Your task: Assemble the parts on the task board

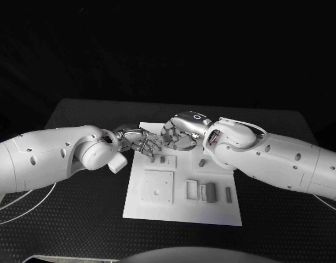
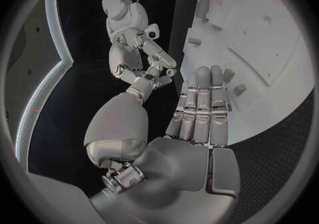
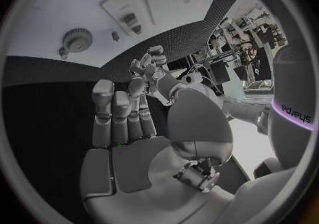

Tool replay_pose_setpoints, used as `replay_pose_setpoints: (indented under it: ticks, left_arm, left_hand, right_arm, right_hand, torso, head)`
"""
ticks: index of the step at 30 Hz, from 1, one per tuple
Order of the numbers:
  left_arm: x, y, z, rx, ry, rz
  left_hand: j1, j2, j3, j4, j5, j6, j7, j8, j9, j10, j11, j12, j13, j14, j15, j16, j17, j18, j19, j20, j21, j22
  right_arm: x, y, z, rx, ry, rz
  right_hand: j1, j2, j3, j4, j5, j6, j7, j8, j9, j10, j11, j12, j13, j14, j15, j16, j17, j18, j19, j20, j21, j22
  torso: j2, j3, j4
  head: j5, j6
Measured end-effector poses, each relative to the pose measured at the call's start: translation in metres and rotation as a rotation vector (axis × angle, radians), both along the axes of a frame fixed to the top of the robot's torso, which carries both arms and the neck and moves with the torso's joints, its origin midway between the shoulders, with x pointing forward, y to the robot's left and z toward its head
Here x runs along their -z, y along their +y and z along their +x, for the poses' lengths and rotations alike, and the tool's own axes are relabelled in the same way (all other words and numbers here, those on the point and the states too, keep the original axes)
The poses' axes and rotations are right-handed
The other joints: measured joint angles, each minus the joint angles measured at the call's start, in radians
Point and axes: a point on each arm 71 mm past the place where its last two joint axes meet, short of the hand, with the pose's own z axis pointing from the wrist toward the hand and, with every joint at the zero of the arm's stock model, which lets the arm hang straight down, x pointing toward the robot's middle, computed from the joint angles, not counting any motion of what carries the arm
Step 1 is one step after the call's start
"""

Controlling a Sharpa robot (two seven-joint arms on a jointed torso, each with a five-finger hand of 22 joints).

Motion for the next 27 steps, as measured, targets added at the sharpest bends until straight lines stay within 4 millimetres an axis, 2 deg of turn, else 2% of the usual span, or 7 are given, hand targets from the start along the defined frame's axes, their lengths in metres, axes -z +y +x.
replay_pose_setpoints:
  ticks: [11,21,27]
  left_arm:
    - [0.0001,-0.0035,-0.0011,0.014,0.005,-0.005]
    - [0.0004,-0.0044,-0.0014,0.025,0.011,-0.008]
    - [0.0005,-0.0045,-0.0015,0.029,0.012,-0.009]
  left_hand:
    - [-0.008,0.008,-0.003,-0.003,0.0,0.003,-0.004,0.0,0.002,0.0,0.0,0.0,0.0,-0.001,0.001,0.0,0.003,0.0,0.0,0.0,0.0,-0.001]
    - [0.0,0.025,-0.006,-0.006,0.0,0.019,-0.02,0.009,0.006,0.015,-0.015,0.007,0.005,-0.001,0.001,-0.004,0.006,0.0,-0.004,-0.004,0.0,-0.002]
    - [-0.003,0.03,-0.006,-0.006,0.0,0.019,-0.02,0.009,0.006,0.015,-0.015,0.007,0.005,-0.001,0.001,-0.004,0.006,0.0,-0.004,-0.004,0.0,-0.002]
  right_arm:
    - [0.0008,0.002,0.0016,0.001,0.001,0.0]
    - [0.0006,0.0042,0.001,-0.003,0.002,0.001]
    - [0.0004,0.0055,0.0004,-0.006,0.003,0.002]
  right_hand:
    - [0.0,0.0,0.0,0.0,0.0,0.0,-0.001,0.0,0.0,0.0,0.0,0.0,0.0,0.0,0.001,0.0,0.0,0.0,0.005,-0.002,0.0,0.0]
    - [0.0,0.0,0.0,0.0,0.0,-0.001,-0.002,0.0,0.0,0.0,0.0,0.0,-0.001,-0.001,0.002,0.0,0.0,0.001,0.005,-0.002,0.0,0.0]
    - [0.0,0.0,0.0,0.0,0.0,-0.001,-0.002,0.0,0.0,0.0,0.0,0.0,-0.001,-0.002,0.002,0.0,0.0,0.001,0.005,-0.002,0.0,0.0]
  torso:
    - [0.0,-0.0005,0.0001]
    - [0.0,-0.0005,0.0007]
    - [0.0,-0.0011,0.0007]
  head:
    - [-0.001,-0.002]
    - [-0.001,-0.004]
    - [0.0,-0.005]
